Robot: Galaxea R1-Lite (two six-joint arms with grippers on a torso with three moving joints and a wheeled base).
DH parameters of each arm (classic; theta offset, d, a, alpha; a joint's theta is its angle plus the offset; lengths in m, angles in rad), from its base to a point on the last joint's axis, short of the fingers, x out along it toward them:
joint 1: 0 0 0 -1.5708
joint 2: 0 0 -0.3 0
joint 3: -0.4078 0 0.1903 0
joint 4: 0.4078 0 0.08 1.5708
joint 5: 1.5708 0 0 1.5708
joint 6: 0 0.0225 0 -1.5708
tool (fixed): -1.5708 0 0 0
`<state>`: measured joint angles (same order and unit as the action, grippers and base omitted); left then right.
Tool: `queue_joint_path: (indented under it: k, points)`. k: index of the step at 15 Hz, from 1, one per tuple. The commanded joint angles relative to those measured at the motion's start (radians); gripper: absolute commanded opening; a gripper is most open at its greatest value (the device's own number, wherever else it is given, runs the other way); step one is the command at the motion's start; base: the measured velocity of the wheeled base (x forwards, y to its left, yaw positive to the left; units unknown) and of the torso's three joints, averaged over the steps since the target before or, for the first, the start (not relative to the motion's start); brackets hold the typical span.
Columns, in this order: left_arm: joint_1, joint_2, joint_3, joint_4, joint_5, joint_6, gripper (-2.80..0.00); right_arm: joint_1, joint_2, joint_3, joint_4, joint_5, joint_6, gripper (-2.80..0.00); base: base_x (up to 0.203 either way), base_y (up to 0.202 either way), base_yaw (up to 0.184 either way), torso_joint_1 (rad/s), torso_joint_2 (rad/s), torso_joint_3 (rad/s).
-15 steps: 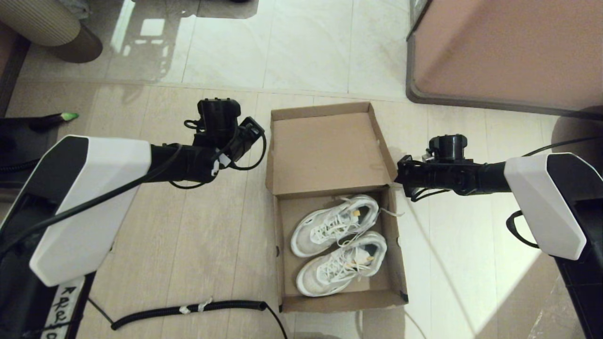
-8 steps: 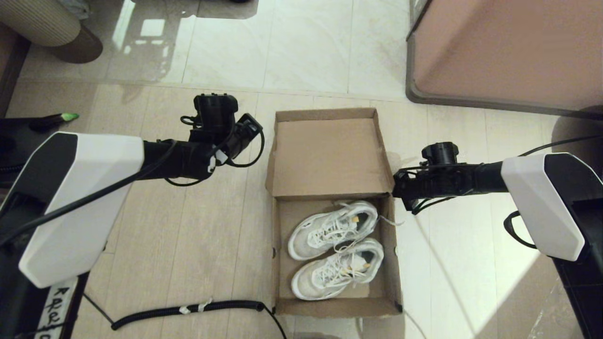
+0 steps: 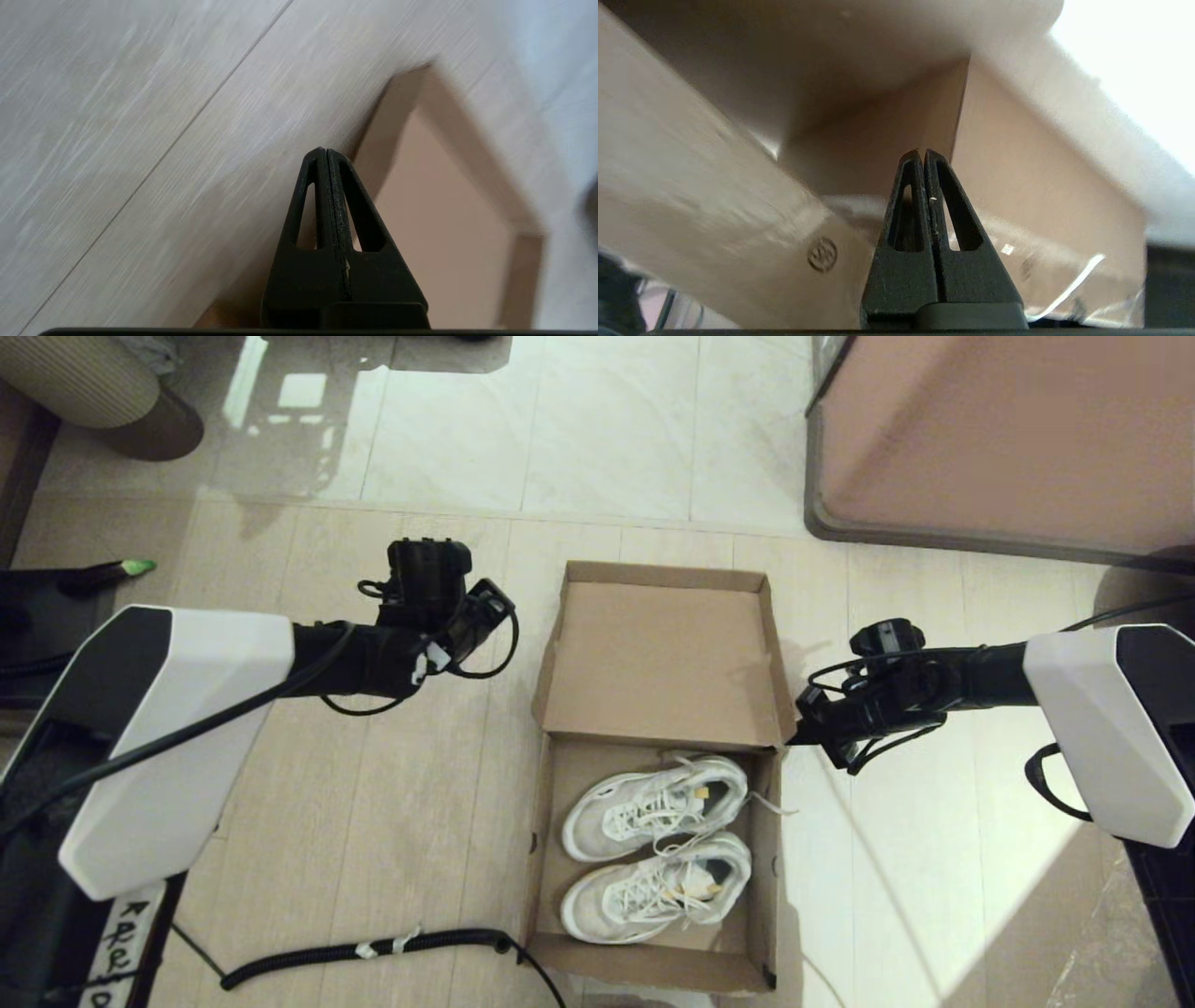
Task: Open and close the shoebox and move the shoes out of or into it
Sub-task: Close the shoe box
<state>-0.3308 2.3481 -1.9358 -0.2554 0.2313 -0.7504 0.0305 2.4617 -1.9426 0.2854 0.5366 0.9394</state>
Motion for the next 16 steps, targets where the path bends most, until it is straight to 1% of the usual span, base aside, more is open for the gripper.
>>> queue_joint_path:
  k: [1, 3, 4, 8, 11, 14, 15, 16]
  points:
    - [-0.009, 0.005, 0.001, 0.034, 0.006, -0.003, -2.8, -0.01, -0.001, -0.003, -0.038, -0.004, 0.011, -2.8, 0.0, 0.0, 0.0, 0.0, 0.0, 0.0]
    - [-0.027, 0.011, 0.001, 0.058, 0.007, -0.003, -2.8, -0.011, 0.011, -0.006, -0.065, -0.004, 0.012, -2.8, 0.0, 0.0, 0.0, 0.0, 0.0, 0.0]
    - [-0.034, 0.021, 0.001, 0.078, 0.007, -0.001, -2.8, -0.011, 0.022, -0.006, -0.104, -0.004, 0.016, -2.8, 0.0, 0.0, 0.0, 0.0, 0.0, 0.0]
    - [-0.08, 0.04, 0.0, 0.126, 0.02, 0.009, -2.8, -0.008, 0.064, -0.007, -0.307, -0.009, 0.102, -2.8, 0.0, 0.0, 0.0, 0.0, 0.0, 0.0]
    - [-0.103, 0.043, 0.0, 0.115, 0.019, 0.023, -2.8, 0.0, 0.093, -0.009, -0.398, -0.019, 0.124, -2.8, 0.0, 0.0, 0.0, 0.0, 0.0, 0.0]
    - [-0.106, 0.062, 0.0, 0.121, 0.02, 0.024, -2.8, 0.003, 0.133, -0.024, -0.553, -0.04, 0.209, -2.8, 0.0, 0.0, 0.0, 0.0, 0.0, 0.0]
    - [-0.106, 0.075, 0.0, 0.122, 0.02, 0.03, -2.8, 0.003, 0.149, -0.024, -0.605, -0.041, 0.239, -2.8, 0.0, 0.0, 0.0, 0.0, 0.0, 0.0]
    - [-0.108, 0.085, 0.0, 0.119, 0.02, 0.05, -2.8, 0.003, 0.164, -0.024, -0.632, -0.041, 0.252, -2.8, 0.0, 0.0, 0.0, 0.0, 0.0, 0.0]
